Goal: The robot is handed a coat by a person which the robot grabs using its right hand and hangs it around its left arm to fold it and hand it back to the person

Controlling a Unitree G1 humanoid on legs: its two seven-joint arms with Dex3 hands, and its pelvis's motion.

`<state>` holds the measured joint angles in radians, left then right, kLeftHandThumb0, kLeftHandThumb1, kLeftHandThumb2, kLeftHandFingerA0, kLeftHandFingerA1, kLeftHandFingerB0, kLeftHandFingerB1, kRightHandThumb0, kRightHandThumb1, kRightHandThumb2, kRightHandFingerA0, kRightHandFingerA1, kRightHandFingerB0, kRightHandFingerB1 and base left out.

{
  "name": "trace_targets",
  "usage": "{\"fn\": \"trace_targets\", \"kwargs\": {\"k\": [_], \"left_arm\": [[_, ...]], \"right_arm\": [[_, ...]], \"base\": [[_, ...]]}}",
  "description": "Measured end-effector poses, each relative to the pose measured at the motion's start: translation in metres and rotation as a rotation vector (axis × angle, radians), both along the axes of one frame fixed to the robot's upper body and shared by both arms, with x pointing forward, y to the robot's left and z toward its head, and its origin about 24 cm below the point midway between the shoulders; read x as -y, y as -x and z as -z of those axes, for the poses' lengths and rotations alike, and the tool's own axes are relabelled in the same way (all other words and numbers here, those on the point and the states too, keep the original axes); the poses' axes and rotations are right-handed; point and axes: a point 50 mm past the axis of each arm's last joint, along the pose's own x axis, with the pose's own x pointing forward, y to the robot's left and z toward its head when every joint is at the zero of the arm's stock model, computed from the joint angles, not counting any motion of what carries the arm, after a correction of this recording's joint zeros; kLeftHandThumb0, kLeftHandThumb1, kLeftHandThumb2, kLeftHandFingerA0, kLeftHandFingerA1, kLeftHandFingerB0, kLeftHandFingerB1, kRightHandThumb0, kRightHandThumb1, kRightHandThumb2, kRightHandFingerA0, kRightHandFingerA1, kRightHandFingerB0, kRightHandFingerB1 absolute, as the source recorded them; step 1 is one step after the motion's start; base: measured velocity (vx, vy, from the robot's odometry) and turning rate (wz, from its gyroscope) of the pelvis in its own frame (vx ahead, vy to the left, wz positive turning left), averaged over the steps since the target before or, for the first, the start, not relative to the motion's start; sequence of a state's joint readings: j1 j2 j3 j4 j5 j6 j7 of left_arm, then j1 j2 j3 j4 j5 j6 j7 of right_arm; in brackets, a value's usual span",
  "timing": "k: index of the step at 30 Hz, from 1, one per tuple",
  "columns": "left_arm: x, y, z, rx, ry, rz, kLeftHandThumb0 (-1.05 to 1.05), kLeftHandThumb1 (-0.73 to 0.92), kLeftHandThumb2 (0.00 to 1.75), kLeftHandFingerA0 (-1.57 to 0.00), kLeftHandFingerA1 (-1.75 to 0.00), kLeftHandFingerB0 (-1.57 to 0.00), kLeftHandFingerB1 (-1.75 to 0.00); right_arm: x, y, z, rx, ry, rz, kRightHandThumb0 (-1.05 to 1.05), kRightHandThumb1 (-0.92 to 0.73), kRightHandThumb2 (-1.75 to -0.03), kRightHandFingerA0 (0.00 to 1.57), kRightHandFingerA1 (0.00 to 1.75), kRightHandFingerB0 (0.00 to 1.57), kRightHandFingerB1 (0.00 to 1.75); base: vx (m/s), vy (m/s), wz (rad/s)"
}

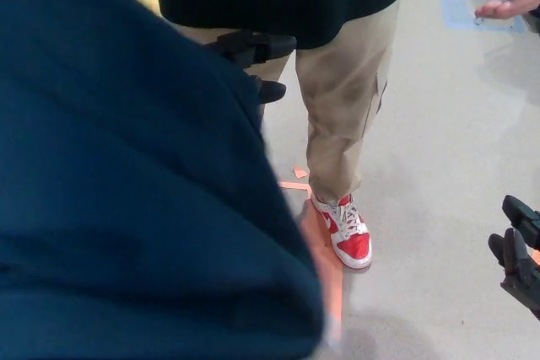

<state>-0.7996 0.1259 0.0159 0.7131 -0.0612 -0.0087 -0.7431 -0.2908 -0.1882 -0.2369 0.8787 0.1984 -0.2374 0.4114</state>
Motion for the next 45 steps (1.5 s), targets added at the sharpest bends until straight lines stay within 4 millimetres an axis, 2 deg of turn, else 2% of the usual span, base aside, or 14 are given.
{"fn": "trace_targets", "kwargs": {"k": [10, 11, 20, 21, 24, 25, 32, 34, 35, 36, 38, 39, 40, 45], "left_arm": [[0.001, 0.000, 0.000, 0.000, 0.000, 0.001, -0.78, 0.69, 1.03, -0.10, -0.44, 0.00, -0.34], [0.001, 0.000, 0.000, 0.000, 0.000, 0.001, -0.78, 0.68, 1.03, -0.16, -0.46, 0.00, -0.36], [-0.001, 0.000, -0.003, 0.005, -0.019, 0.000, -0.78, 0.69, 1.03, -0.14, -0.45, 0.00, -0.34], [-0.001, 0.000, -0.004, 0.004, -0.020, 0.001, -0.71, 0.66, 1.02, -0.11, -0.45, 0.00, -0.37], [-0.002, 0.000, -0.005, 0.007, -0.025, 0.001, -0.78, 0.68, 1.02, -0.15, -0.46, 0.00, -0.34], [-0.002, 0.000, -0.005, 0.007, -0.027, 0.001, -0.71, 0.66, 1.02, -0.11, -0.45, 0.00, -0.36], [-0.002, 0.001, -0.005, 0.006, -0.034, 0.003, -0.77, 0.68, 1.02, -0.13, -0.45, 0.00, -0.34], [-0.003, 0.001, -0.003, 0.001, -0.035, 0.001, -0.70, 0.65, 1.01, -0.11, -0.45, 0.00, -0.37], [-0.004, 0.002, -0.002, -0.003, -0.036, -0.001, -0.76, 0.83, 0.66, -0.17, -0.30, -0.10, -0.25], [-0.005, 0.002, 0.001, -0.011, -0.037, -0.005, -0.79, 0.70, 0.98, -0.11, -0.41, -0.06, -0.35], [-0.008, 0.004, 0.005, -0.023, -0.041, -0.013, -0.80, 0.71, 0.97, -0.10, -0.40, -0.07, -0.35], [-0.010, 0.005, 0.008, -0.028, -0.043, -0.017, -0.78, 0.68, 1.03, -0.11, -0.44, 0.00, -0.33], [-0.016, 0.007, 0.013, -0.041, -0.044, -0.031, -0.74, 0.67, 1.02, -0.04, -0.42, -0.03, -0.32], [-0.042, 0.014, 0.031, -0.088, -0.024, -0.099, -0.75, 0.69, 1.03, -0.05, -0.43, -0.01, -0.32]], "right_arm": [[0.000, 0.000, 0.000, 0.008, 0.006, 0.005, -0.87, -0.72, -0.95, 0.00, 0.07, 0.00, 0.01], [0.000, 0.000, 0.000, 0.009, 0.007, 0.005, -0.88, -0.77, -1.09, 0.00, 0.15, 0.00, 0.08], [0.005, 0.002, 0.000, 0.010, 0.003, 0.007, -0.85, -0.76, -1.09, 0.00, 0.18, 0.00, 0.11], [0.005, 0.002, 0.000, 0.010, 0.003, 0.007, -0.85, -0.76, -1.09, 0.00, 0.18, 0.00, 0.11], [0.005, 0.002, 0.000, 0.010, 0.001, 0.006, -0.88, -0.78, -1.09, 0.00, 0.18, 0.00, 0.09], [0.005, 0.002, 0.000, 0.010, 0.001, 0.007, -0.87, -0.78, -1.09, 0.00, 0.19, 0.00, 0.09], [0.006, 0.002, 0.000, 0.013, 0.002, 0.007, -0.87, -0.75, -1.08, 0.00, 0.22, 0.00, 0.10], [0.006, 0.002, 0.000, 0.013, 0.001, 0.007, -0.88, -0.76, -1.09, 0.01, 0.22, 0.00, 0.10], [0.006, 0.003, 0.000, 0.012, 0.001, 0.006, -0.87, -0.76, -1.08, 0.01, 0.24, 0.00, 0.10], [0.006, 0.003, 0.001, 0.012, 0.001, 0.006, -0.87, -0.76, -1.09, 0.01, 0.24, 0.00, 0.11], [0.006, 0.003, 0.001, 0.010, 0.001, 0.005, -0.87, -0.76, -1.09, 0.01, 0.24, 0.00, 0.11], [0.006, 0.004, 0.001, 0.010, 0.001, 0.005, -0.88, -0.75, -1.08, 0.01, 0.23, 0.00, 0.10], [0.006, 0.004, 0.001, 0.009, -0.001, 0.003, -0.87, -0.76, -1.08, 0.01, 0.22, 0.00, 0.10], [0.007, 0.005, 0.002, 0.006, -0.003, 0.003, -0.87, -0.78, -1.09, 0.01, 0.22, 0.00, 0.10]], "base": [[0.00, 0.000, 0.00], [0.00, 0.000, 0.00], [0.00, 0.000, 0.00], [0.00, 0.000, 0.00], [0.00, 0.000, 0.00], [0.00, 0.000, 0.00], [0.00, 0.000, 0.00], [0.00, 0.000, 0.00], [0.00, 0.000, 0.00], [0.00, 0.000, 0.00], [0.00, 0.000, 0.00], [0.00, 0.000, 0.00], [0.00, 0.000, 0.00], [0.00, 0.000, 0.00]]}}
